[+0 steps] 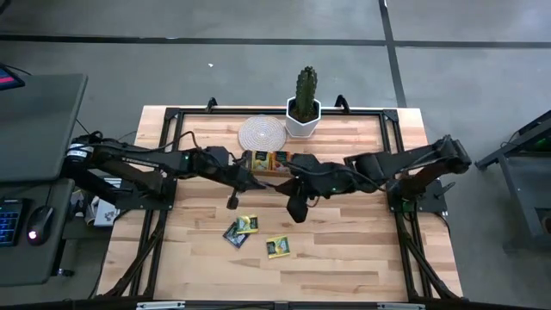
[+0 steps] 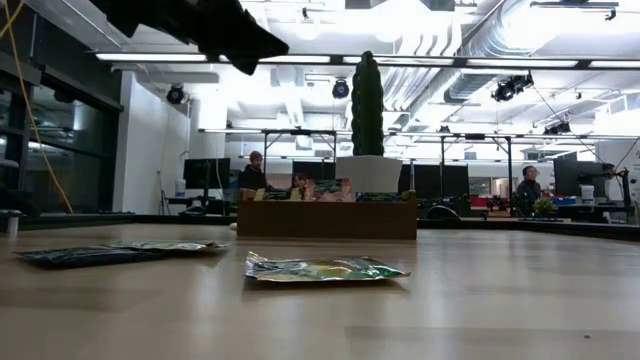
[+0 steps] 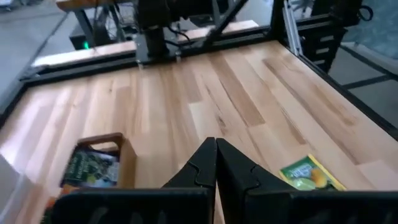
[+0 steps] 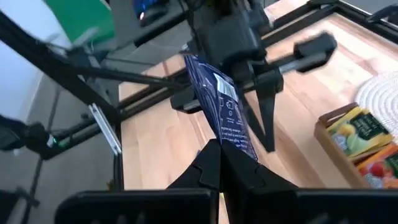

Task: Pick & Place Tea
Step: Put the purple tea bag into the right section of the wooden organizer

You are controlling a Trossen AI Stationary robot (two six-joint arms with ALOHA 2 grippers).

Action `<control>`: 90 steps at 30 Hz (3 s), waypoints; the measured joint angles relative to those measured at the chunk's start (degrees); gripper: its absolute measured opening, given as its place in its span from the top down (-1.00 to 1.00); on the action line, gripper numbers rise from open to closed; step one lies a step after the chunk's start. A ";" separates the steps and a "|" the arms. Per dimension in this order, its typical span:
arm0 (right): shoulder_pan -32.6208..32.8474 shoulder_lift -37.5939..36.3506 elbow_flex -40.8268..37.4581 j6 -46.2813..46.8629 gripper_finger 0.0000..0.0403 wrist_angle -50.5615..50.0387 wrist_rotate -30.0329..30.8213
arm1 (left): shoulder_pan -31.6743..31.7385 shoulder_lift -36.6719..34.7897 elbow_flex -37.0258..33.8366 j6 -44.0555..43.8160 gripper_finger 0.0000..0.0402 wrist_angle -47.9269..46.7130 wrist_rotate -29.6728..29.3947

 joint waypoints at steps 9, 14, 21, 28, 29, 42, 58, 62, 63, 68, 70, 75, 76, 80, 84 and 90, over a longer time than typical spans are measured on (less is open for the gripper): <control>1.49 -10.94 -34.25 2.60 1.00 48.19 4.82 | -0.01 -1.00 0.00 0.23 1.00 0.05 -0.90; 3.44 -11.53 -46.60 -2.99 1.00 71.10 7.83 | 0.01 -1.00 0.00 0.18 1.00 4.74 -0.61; 5.03 -11.66 -54.05 -8.72 1.00 85.44 11.11 | -0.01 -1.00 0.00 -0.72 1.00 17.51 2.91; 3.78 -11.68 -54.22 -10.95 1.00 89.02 7.03 | 0.01 -0.45 0.00 -3.09 1.00 21.41 0.21; 3.47 -11.69 -54.22 -10.94 1.00 89.42 6.33 | 0.01 0.22 0.00 -3.17 0.99 22.89 -0.05; 1.44 -11.68 -54.22 -10.93 1.00 89.76 2.10 | -0.03 5.25 -0.03 -9.17 0.19 30.34 -0.59; 1.47 -11.59 -54.20 -7.99 1.00 84.26 0.82 | -0.01 5.17 0.00 -12.29 -0.02 36.39 0.33; 1.44 -11.59 -54.20 -7.98 1.00 84.44 0.86 | -0.01 5.17 0.00 -12.64 -0.02 36.32 2.84; 1.44 -11.59 -54.20 -7.96 1.00 84.38 0.84 | -0.01 5.17 0.00 -13.23 -0.02 36.28 3.25; 1.46 -11.61 -54.20 -5.39 1.00 81.71 0.34 | -0.01 5.17 0.00 -13.81 -0.02 36.06 3.38; 1.46 -11.61 -54.20 -4.54 1.00 80.49 0.32 | -0.01 5.17 0.00 -14.08 -0.02 36.06 3.37; 1.46 -11.61 -54.20 -4.31 1.00 80.40 0.45 | -0.01 5.17 0.00 -15.05 -0.02 34.25 3.41; 1.46 -11.61 -54.20 -4.31 1.00 80.48 0.45 | -0.01 5.17 0.00 -15.07 -0.02 33.42 3.41; 1.46 -11.61 -54.20 -4.31 1.00 80.64 0.52 | -0.01 5.17 0.00 -15.59 -0.02 32.22 3.39; 1.44 -11.61 -54.20 -4.31 1.00 80.65 0.56 | -0.01 5.17 0.00 -16.71 -0.02 32.24 2.34; 1.45 -11.61 -54.20 -4.31 1.00 80.64 0.56 | -0.01 5.17 0.00 -17.23 -0.02 32.28 2.01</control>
